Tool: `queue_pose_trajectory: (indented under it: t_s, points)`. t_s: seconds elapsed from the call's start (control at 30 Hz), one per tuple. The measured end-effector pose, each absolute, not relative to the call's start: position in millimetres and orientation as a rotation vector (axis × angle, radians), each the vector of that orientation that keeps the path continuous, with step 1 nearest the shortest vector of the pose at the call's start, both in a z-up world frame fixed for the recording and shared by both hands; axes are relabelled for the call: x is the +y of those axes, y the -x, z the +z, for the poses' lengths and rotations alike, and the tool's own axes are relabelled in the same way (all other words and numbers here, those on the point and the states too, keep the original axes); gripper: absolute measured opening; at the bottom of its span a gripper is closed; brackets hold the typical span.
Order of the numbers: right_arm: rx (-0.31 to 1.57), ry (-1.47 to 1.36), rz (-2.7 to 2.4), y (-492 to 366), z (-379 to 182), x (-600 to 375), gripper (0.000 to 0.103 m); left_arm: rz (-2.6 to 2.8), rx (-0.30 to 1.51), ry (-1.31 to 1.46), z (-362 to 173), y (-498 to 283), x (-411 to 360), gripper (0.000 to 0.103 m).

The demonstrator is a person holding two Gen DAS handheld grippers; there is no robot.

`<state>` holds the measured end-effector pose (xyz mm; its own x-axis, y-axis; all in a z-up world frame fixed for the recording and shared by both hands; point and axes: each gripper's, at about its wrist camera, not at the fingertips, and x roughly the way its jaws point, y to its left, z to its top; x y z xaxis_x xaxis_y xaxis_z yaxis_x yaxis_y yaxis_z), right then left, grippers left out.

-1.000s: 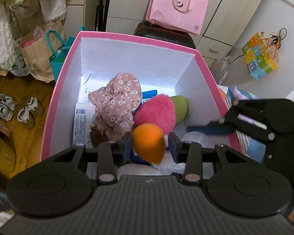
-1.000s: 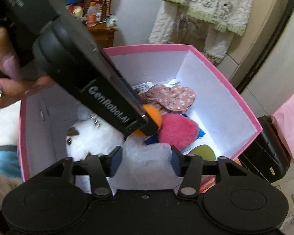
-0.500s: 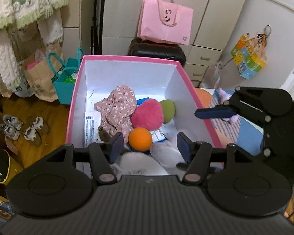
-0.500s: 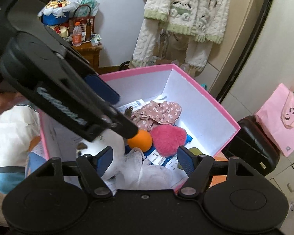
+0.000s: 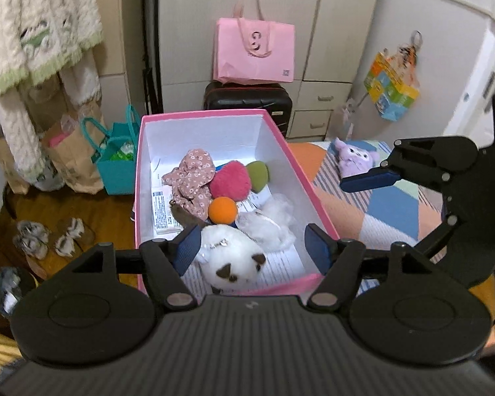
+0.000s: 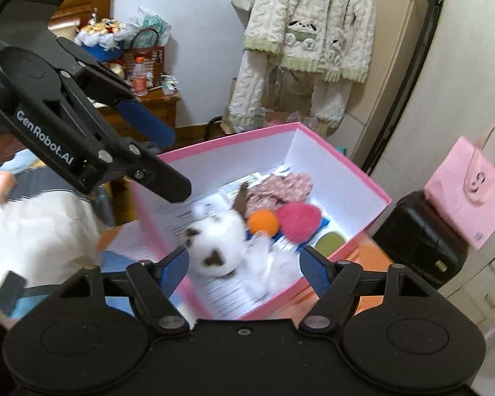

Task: Organize soft objects
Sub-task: 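Lower sponge and puff into the pink box and open both grippers, then move both grippers back toward the lavender plush on the bed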

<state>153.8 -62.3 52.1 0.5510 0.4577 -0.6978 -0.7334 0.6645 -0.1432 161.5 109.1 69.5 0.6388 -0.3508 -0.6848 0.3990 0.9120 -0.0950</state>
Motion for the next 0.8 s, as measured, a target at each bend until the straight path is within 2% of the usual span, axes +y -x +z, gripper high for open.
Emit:
queue_pose_trajectory:
  t_s: [0.5, 0.8]
  points:
    - [0.598, 0.281, 0.722, -70, 63, -149, 0.08, -0.542, 0.74, -0.169, 91, -104, 41, 0.076]
    - [0.595, 0.208, 0.588, -69, 45, -206, 0.081, -0.653, 0.733, -0.194, 78, -109, -23, 0.077]
